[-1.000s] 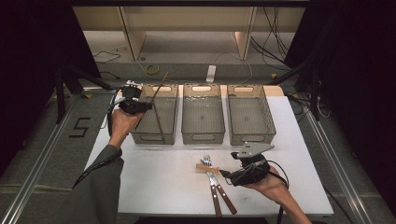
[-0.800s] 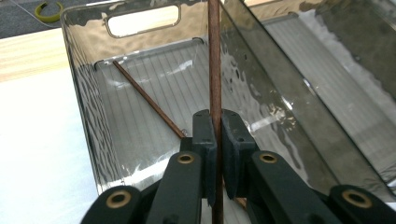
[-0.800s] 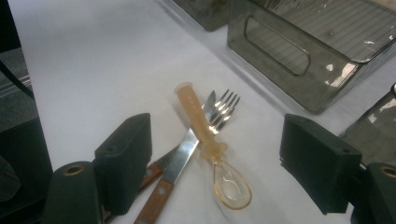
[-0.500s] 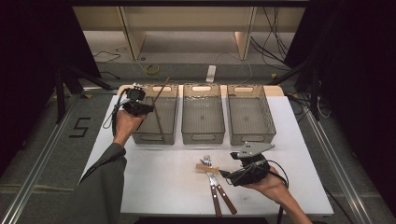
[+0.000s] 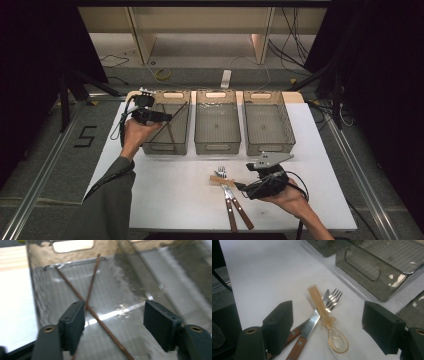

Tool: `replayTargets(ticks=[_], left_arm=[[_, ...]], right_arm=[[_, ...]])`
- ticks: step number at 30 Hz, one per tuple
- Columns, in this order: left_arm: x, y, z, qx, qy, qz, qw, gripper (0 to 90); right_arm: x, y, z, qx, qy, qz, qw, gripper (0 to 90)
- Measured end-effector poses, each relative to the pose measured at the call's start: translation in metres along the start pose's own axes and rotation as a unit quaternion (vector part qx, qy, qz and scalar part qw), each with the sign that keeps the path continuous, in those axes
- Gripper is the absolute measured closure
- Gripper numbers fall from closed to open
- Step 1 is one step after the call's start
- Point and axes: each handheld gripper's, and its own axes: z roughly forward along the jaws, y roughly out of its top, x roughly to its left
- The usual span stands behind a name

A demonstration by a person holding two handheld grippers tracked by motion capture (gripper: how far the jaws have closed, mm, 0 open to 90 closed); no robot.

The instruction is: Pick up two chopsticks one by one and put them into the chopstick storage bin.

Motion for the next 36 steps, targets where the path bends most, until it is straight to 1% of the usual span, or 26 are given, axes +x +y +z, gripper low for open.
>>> replayTargets(ticks=[2, 4, 6, 7, 10, 11, 12, 13, 14, 15, 16, 18, 19, 21, 25, 26, 29, 36], left_arm=[[-0.006, -0.002, -0.010, -0.006, -0.018, 0.002, 0.9998, 29.2], [-0.015, -0.007, -0.022, -0.020, -0.037, 0.005, 0.9991, 26.1], [-0.024, -0.013, -0.033, -0.029, -0.056, 0.013, 0.9979, 23.5], [-0.028, -0.017, -0.039, -0.033, -0.062, 0.019, 0.9974, 22.2], [-0.039, -0.029, -0.053, -0.047, -0.082, 0.031, 0.9951, 19.6], [-0.042, -0.033, -0.056, -0.051, -0.084, 0.034, 0.9946, 19.4], [-0.046, -0.034, -0.058, -0.043, -0.083, 0.042, 0.9947, 19.3], [-0.049, -0.036, -0.060, -0.041, -0.080, 0.052, 0.9946, 18.4], [-0.052, -0.038, -0.063, -0.047, -0.082, 0.055, 0.9940, 17.6], [-0.054, -0.040, -0.066, -0.052, -0.089, 0.057, 0.9931, 17.6], [-0.056, -0.042, -0.067, -0.050, -0.094, 0.062, 0.9924, 17.6], [-0.061, -0.049, -0.068, -0.042, -0.094, 0.070, 0.9922, 17.1], [-0.063, -0.052, -0.068, -0.035, -0.097, 0.075, 0.9919, 16.7], [-0.066, -0.060, -0.069, -0.026, -0.096, 0.090, 0.9909, 16.0], [-0.072, -0.075, -0.069, -0.023, -0.103, 0.107, 0.9887, 15.8], [-0.073, -0.079, -0.068, -0.027, -0.101, 0.109, 0.9886, 15.8], [-0.075, -0.085, -0.064, -0.018, -0.101, 0.119, 0.9876, 15.8], [-0.082, -0.097, -0.064, -0.012, -0.120, 0.129, 0.9843, 15.8]], right_arm=[[0.000, 0.001, 0.000, 0.000, -0.001, -0.001, 1.0000, 25.9], [0.000, 0.002, -0.001, -0.002, -0.001, -0.001, 1.0000, 25.9], [-0.001, 0.003, -0.002, -0.004, -0.002, 0.000, 1.0000, 25.9], [-0.002, 0.004, -0.002, -0.005, -0.002, -0.001, 1.0000, 25.9], [-0.003, 0.004, -0.003, -0.007, -0.002, 0.003, 1.0000, 25.9], [-0.003, 0.004, -0.003, -0.007, -0.001, 0.002, 1.0000, 25.9], [-0.003, 0.005, -0.003, -0.006, -0.001, 0.002, 1.0000, 25.9], [-0.003, 0.005, -0.003, -0.006, -0.001, 0.001, 1.0000, 25.9], [-0.003, 0.005, -0.002, -0.006, -0.002, 0.001, 1.0000, 25.9], [-0.003, 0.005, -0.002, -0.006, -0.002, 0.001, 1.0000, 25.9], [-0.003, 0.006, -0.002, -0.006, -0.002, 0.000, 1.0000, 25.9], [-0.002, 0.006, -0.004, -0.007, -0.004, -0.001, 1.0000, 25.8], [-0.003, 0.006, -0.004, -0.008, -0.004, -0.001, 1.0000, 25.9], [-0.003, 0.005, -0.005, -0.008, -0.005, -0.001, 1.0000, 25.9], [-0.003, 0.005, -0.002, -0.003, -0.004, -0.003, 1.0000, 26.0], [-0.003, 0.006, -0.002, -0.001, -0.004, -0.002, 1.0000, 26.0], [-0.002, 0.005, -0.001, 0.001, -0.003, -0.003, 1.0000, 26.0], [-0.001, 0.005, 0.005, 0.012, -0.006, -0.009, 0.9999, 26.2]])
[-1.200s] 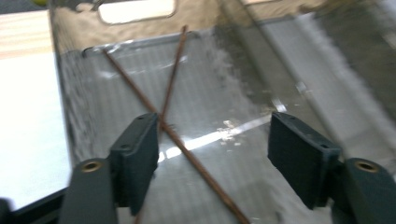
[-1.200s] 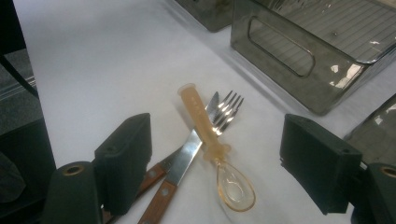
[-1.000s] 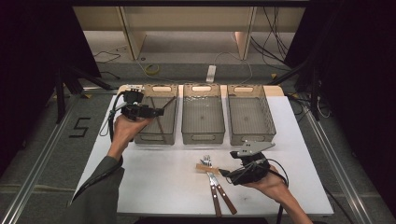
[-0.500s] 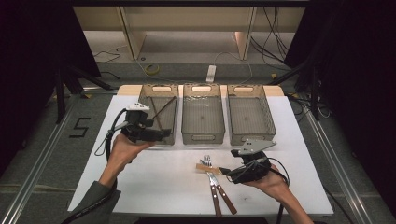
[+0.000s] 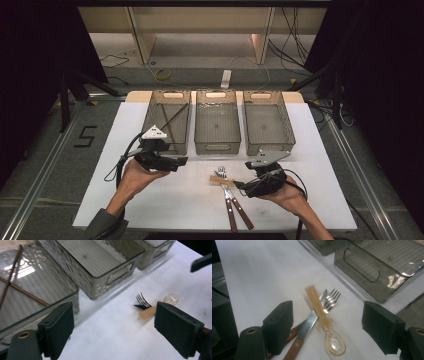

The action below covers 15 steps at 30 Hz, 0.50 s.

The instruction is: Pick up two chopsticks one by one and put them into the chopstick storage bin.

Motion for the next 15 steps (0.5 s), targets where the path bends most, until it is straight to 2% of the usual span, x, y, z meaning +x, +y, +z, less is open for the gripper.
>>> replayTargets(ticks=[4, 9, 12, 15], left_arm=[[-0.006, -0.010, 0.000, 0.002, -0.009, 0.006, 0.9999, 15.5], [-0.011, -0.020, -0.002, -0.019, -0.025, 0.004, 0.9995, 15.5], [-0.012, -0.023, -0.004, -0.025, -0.025, 0.003, 0.9994, 15.6], [-0.011, -0.026, -0.006, -0.041, -0.036, -0.009, 0.9985, 15.6]], right_arm=[[0.001, 0.002, 0.004, 0.007, -0.001, -0.007, 0.9999, 26.5], [0.002, 0.006, 0.012, 0.017, 0.002, -0.012, 0.9998, 27.1], [0.002, 0.008, 0.018, 0.026, 0.005, -0.018, 0.9995, 27.2], [0.002, 0.009, 0.024, 0.037, 0.007, -0.022, 0.9990, 27.2]])
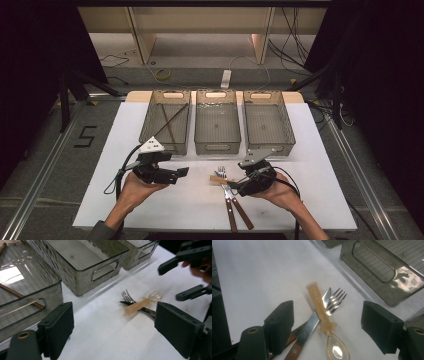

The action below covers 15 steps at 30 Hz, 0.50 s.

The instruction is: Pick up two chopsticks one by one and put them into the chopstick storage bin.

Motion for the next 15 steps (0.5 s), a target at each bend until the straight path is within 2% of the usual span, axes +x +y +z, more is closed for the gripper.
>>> replayTargets(ticks=[6, 12, 15], left_arm=[[-0.003, -0.005, -0.002, -0.012, -0.001, -0.008, 0.9999, 15.6], [-0.009, -0.007, -0.005, -0.028, -0.001, -0.001, 0.9996, 15.5], [-0.010, -0.009, -0.007, -0.030, 0.007, 0.006, 0.9995, 15.5]], right_arm=[[-0.002, 0.003, 0.012, 0.015, 0.005, -0.005, 0.9999, 27.9], [-0.003, 0.004, 0.020, 0.027, 0.005, -0.007, 0.9996, 29.1], [-0.004, 0.004, 0.022, 0.030, 0.007, -0.006, 0.9995, 30.1]])
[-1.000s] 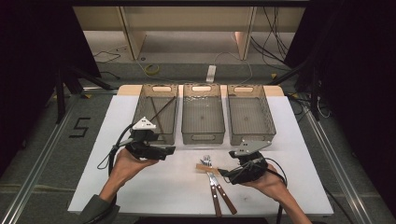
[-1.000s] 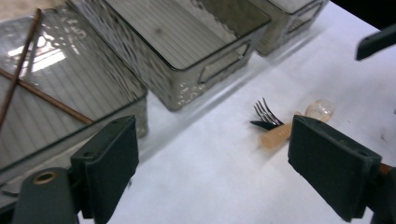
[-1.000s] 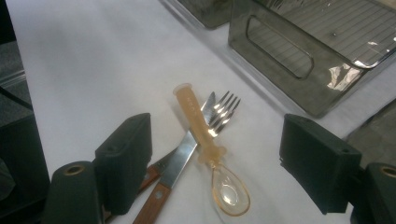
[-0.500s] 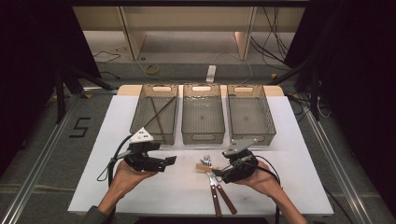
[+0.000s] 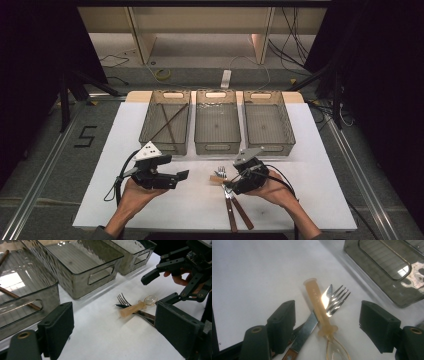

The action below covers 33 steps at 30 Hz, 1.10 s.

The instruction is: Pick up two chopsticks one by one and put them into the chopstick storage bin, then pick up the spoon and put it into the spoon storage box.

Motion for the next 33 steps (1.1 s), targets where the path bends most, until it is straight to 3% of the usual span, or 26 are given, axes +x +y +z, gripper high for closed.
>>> replayTargets(ticks=[11, 33], left_arm=[[-0.004, -0.006, -0.006, -0.007, 0.009, 0.010, 0.9999, 15.5], [-0.007, -0.013, -0.009, -0.004, 0.006, 0.019, 0.9998, 15.5]], right_arm=[[-0.002, 0.003, 0.016, 0.041, 0.013, -0.016, 0.9990, 33.9], [0.002, 0.005, 0.031, 0.080, 0.016, -0.038, 0.9960, 53.6]])
